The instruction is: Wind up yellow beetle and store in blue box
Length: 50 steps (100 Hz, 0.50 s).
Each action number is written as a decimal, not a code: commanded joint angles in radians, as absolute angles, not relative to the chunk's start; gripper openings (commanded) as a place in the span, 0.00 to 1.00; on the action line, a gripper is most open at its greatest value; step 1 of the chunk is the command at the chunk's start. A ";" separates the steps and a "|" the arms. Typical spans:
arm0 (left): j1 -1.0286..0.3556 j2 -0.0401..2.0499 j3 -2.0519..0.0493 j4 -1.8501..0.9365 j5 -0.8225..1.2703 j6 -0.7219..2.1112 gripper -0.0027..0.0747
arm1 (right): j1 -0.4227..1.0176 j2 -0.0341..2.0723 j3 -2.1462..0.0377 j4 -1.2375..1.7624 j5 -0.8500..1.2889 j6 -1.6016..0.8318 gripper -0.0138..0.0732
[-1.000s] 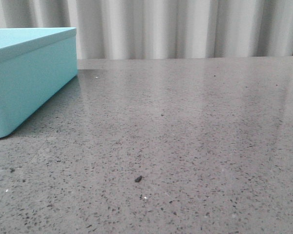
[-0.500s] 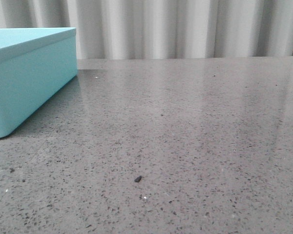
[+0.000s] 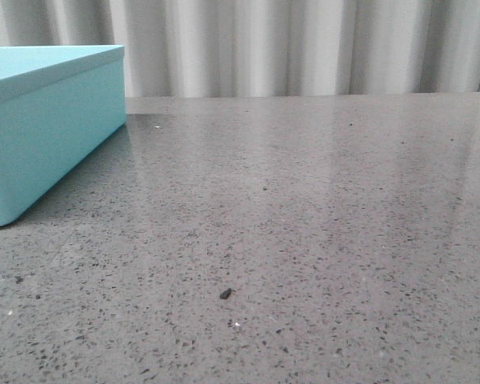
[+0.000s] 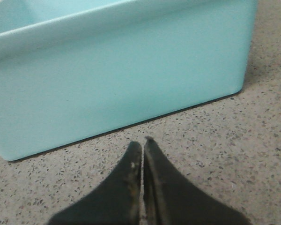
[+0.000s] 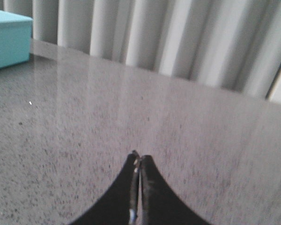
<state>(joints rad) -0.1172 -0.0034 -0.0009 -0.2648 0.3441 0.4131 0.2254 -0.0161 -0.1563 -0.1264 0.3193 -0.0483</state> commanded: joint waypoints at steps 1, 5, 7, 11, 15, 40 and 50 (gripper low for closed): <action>-0.126 -0.031 0.024 -0.269 0.308 0.407 0.01 | 0.190 -0.028 -0.136 -0.111 0.199 -0.035 0.11; -0.126 -0.031 0.024 -0.269 0.308 0.407 0.01 | 0.179 -0.028 -0.122 -0.109 0.195 -0.035 0.11; -0.126 -0.031 0.024 -0.269 0.308 0.407 0.01 | 0.178 -0.028 -0.115 -0.109 0.191 -0.035 0.11; -0.126 -0.031 0.024 -0.269 0.308 0.407 0.01 | 0.170 -0.028 -0.101 -0.107 0.190 -0.035 0.11; -0.126 -0.031 0.024 -0.269 0.308 0.407 0.01 | 0.162 -0.028 -0.087 -0.107 0.187 -0.035 0.11; -0.126 -0.031 0.024 -0.269 0.308 0.407 0.01 | 0.131 -0.028 0.021 -0.103 0.133 -0.027 0.11; -0.126 -0.031 0.024 -0.269 0.308 0.407 0.01 | 0.128 -0.028 0.034 -0.103 0.144 -0.027 0.11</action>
